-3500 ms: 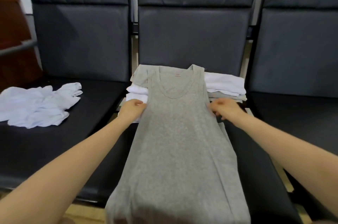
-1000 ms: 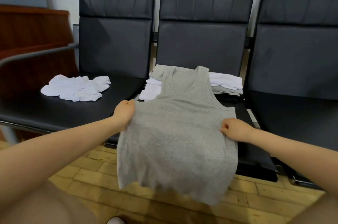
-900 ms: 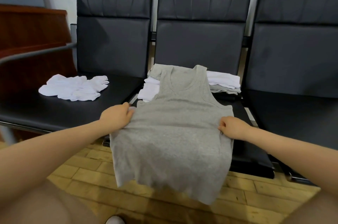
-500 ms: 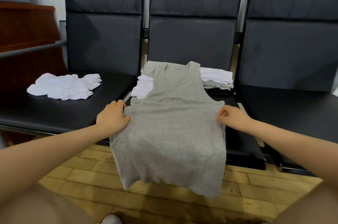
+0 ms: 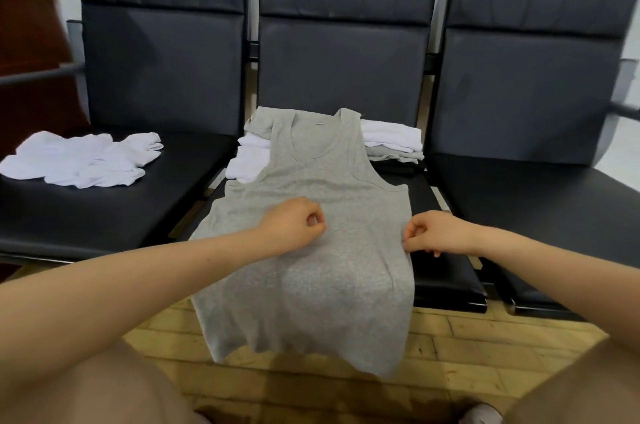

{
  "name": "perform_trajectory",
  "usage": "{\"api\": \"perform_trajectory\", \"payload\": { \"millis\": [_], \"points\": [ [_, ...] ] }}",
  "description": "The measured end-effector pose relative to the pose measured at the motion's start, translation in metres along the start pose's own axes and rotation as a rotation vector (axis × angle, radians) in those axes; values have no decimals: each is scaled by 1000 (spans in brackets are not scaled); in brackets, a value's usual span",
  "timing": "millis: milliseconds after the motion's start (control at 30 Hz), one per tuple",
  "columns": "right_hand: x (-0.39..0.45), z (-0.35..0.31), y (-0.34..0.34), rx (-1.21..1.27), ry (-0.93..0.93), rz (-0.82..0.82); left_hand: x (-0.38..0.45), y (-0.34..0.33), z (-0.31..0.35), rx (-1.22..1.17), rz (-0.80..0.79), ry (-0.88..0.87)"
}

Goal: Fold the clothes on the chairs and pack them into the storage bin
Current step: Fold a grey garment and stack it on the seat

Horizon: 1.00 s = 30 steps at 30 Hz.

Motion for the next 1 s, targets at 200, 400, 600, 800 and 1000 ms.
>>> {"api": "perform_trajectory", "payload": {
  "millis": [200,400,600,800,1000],
  "points": [
    [9,-7,-17,-39,49,157,19,-29,10,-4,-54,-90],
    [8,-3,-12,48,37,135,22,-41,2,28,-1,-127],
    [-15,31,14,113,-99,334,21,-43,1,47,19,-166],
    [-29,68,42,211,-241,611,21,-44,2,52,38,-183],
    [-18,35,0,931,-350,314,19,-43,5,61,35,-142]
  ]
}}
Point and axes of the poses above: each hand's wrist, its own x-axis towards the middle knuckle, its own y-axis out of the back of the hand, z = x × y, the point moved 3 cm from there along x, towards the middle knuckle, and after that the axes turned 5 degrees about -y, right-handed, at the moved point
